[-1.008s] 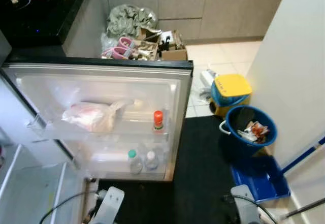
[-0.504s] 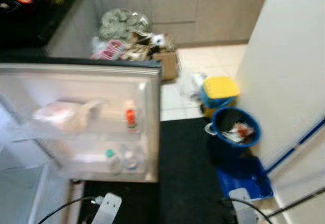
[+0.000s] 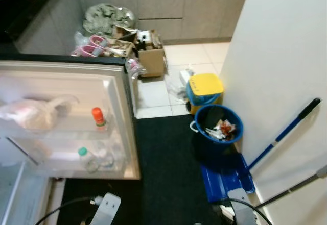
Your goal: Restocking fridge
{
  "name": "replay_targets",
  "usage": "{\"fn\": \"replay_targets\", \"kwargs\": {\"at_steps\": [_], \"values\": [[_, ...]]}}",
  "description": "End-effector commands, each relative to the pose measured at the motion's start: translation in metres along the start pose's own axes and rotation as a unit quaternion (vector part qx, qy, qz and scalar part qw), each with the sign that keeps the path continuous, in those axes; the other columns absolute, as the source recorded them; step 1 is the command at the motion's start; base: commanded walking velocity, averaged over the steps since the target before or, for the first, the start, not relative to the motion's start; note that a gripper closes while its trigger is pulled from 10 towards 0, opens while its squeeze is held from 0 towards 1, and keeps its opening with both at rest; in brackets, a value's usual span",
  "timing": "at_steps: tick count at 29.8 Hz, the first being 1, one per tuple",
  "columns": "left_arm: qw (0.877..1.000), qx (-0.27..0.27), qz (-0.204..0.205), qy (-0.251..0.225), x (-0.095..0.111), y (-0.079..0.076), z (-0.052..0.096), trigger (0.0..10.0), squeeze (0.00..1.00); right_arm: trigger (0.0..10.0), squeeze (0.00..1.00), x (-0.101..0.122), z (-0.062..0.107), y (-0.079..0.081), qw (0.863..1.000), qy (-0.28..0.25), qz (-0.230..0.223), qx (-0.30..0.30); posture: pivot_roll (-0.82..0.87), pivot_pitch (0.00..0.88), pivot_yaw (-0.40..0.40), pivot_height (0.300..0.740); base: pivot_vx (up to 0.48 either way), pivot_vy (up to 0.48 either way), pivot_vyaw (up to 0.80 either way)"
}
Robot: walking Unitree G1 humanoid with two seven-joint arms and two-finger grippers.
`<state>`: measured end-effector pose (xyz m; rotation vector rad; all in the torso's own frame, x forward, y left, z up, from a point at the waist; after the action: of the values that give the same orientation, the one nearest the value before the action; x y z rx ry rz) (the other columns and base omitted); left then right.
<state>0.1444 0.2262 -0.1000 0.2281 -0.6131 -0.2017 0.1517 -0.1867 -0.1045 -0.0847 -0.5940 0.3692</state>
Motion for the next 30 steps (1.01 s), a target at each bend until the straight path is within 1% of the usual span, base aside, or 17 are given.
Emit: {"fn": "replay_targets", "kwargs": {"at_steps": [1, 6, 9, 10, 13, 15, 16, 19, 20, 21, 22, 23, 25, 27, 28, 29, 30], "values": [[1.0, 0.0, 0.001, 0.012, -0.007, 0.0, 0.002, 10.0, 0.0, 10.0, 0.0, -0.003, 0.001, -0.005, 1.0, 0.003, 0.002, -0.006, -0.03, 0.073, -0.035, 0.74, 0.0, 0.0, 0.0], [1.0, 0.011, 0.015, 0.007, -0.006, 0.001, 0.002, 10.0, 0.0, 10.0, 0.0, 0.011, -0.001, -0.009, 0.999, -0.029, -0.009, -0.014, -0.04, 0.077, -0.033, 0.74, 0.0, 0.0, 0.0], [0.999, 0.035, 0.015, 0.002, -0.005, 0.008, 0.002, 10.0, 0.0, 10.0, 0.0, 0.02, -0.002, -0.013, 0.999, -0.049, -0.015, -0.019, -0.04, 0.081, -0.03, 0.74, 0.0, 0.0, 0.0], [0.997, 0.079, 0.008, 0.0, -0.006, 0.023, 0.003, 10.0, 0.0, 10.0, 0.0, 0.027, -0.003, -0.016, 0.998, -0.065, -0.013, -0.023, -0.04, 0.083, -0.028, 0.74, 0.0, 0.0, 0.0], [0.995, 0.103, 0.015, -0.004, -0.005, 0.033, 0.004, 10.0, 0.0, 10.0, 0.0, 0.03, -0.003, -0.018, 0.997, -0.071, -0.014, -0.026, -0.04, 0.085, -0.028, 0.74, 0.0, 0.0, 0.0], [0.984, 0.171, 0.043, -0.027, 0.0, 0.066, 0.008, 10.0, 0.0, 10.0, 0.0, 0.035, -0.003, -0.023, 0.996, -0.081, -0.019, -0.031, -0.03, 0.09, -0.029, 0.74, 0.0, 0.0, 0.0], [0.984, 0.171, 0.043, -0.027, 0.0, 0.066, 0.008, 10.0, 0.0, 10.0, 0.0, 0.035, -0.003, -0.023, 0.996, -0.081, -0.019, -0.031, -0.03, 0.09, -0.029, 0.74, 0.0, 0.0, 0.0], [0.965, 0.23, 0.089, -0.091, 0.021, 0.103, 0.013, 10.0, 0.0, 10.0, 0.0, 0.036, -0.003, -0.025, 0.996, -0.084, -0.018, -0.033, -0.01, 0.091, -0.03, 0.74, 0.0, 0.0, 0.0], [0.965, 0.23, 0.089, -0.091, 0.021, 0.103, 0.013, 10.0, 0.0, 10.0, 0.0, 0.036, -0.003, -0.025, 0.996, -0.084, -0.018, -0.033, -0.01, 0.091, -0.03, 0.74, 0.0, 0.0, 0.0], [0.947, 0.266, 0.09, -0.156, 0.047, 0.126, 0.018, 10.0, 0.0, 10.0, 0.0, 0.036, -0.002, -0.028, 0.995, -0.086, -0.015, -0.037, -0.02, 0.093, -0.027, 0.74, 0.0, 0.0, 0.0], [0.938, 0.28, 0.083, -0.186, 0.059, 0.134, 0.022, 10.0, 0.0, 10.0, 0.0, 0.037, -0.002, -0.029, 0.995, -0.087, -0.014, -0.039, -0.02, 0.093, -0.027, 0.74, 0.0, 0.0, 0.0], [0.938, 0.28, 0.083, -0.186, 0.059, 0.134, 0.022, 10.0, 0.0, 10.0, 0.0, 0.037, -0.002, -0.029, 0.995, -0.087, -0.014, -0.039, -0.02, 0.093, -0.027, 0.74, 0.0, 0.0, 0.0], [0.916, 0.298, 0.081, -0.255, 0.086, 0.151, 0.033, 10.0, 0.0, 10.0, 0.0, 0.037, -0.002, -0.033, 0.995, -0.091, -0.017, -0.046, -0.02, 0.095, -0.025, 0.74, 0.0, 0.0, 0.0], [0.916, 0.298, 0.081, -0.255, 0.086, 0.151, 0.033, 10.0, 0.0, 10.0, 0.0, 0.037, -0.002, -0.033, 0.995, -0.091, -0.017, -0.046, -0.02, 0.095, -0.025, 0.74, 0.0, 0.0, 0.0], [0.902, 0.305, 0.082, -0.294, 0.1, 0.16, 0.044, 10.0, 0.0, 10.0, 0.0, 0.038, -0.001, -0.036, 0.994, -0.093, -0.02, -0.05, -0.02, 0.098, -0.024, 0.74, 0.0, 0.0, 0.0], [0.881, 0.319, 0.073, -0.343, 0.118, 0.175, 0.064, 10.0, 0.0, 10.0, 0.0, 0.037, 0.0, -0.039, 0.994, -0.094, -0.022, -0.053, -0.01, 0.103, -0.021, 0.74, 0.0, 0.0, 0.0], [0.881, 0.319, 0.073, -0.343, 0.118, 0.175, 0.064, 10.0, 0.0, 10.0, 0.0, 0.037, 0.0, -0.039, 0.994, -0.094, -0.022, -0.053, -0.01, 0.103, -0.021, 0.74, 0.0, 0.0, 0.0]]}}
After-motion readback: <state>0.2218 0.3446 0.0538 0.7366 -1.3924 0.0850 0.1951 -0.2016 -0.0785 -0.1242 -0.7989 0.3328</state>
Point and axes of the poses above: a point about 5 cm out from each wrist's last joint towards the gripper, its own z axis pointing back from the gripper into the wrist, its own x axis along the axis of the wrist's last joint, y = z × x, the point moved 1 cm from there along -z, pointing out of the wrist towards the gripper, and after that the axes turned 8 degrees about z, right-handed, at the moved point
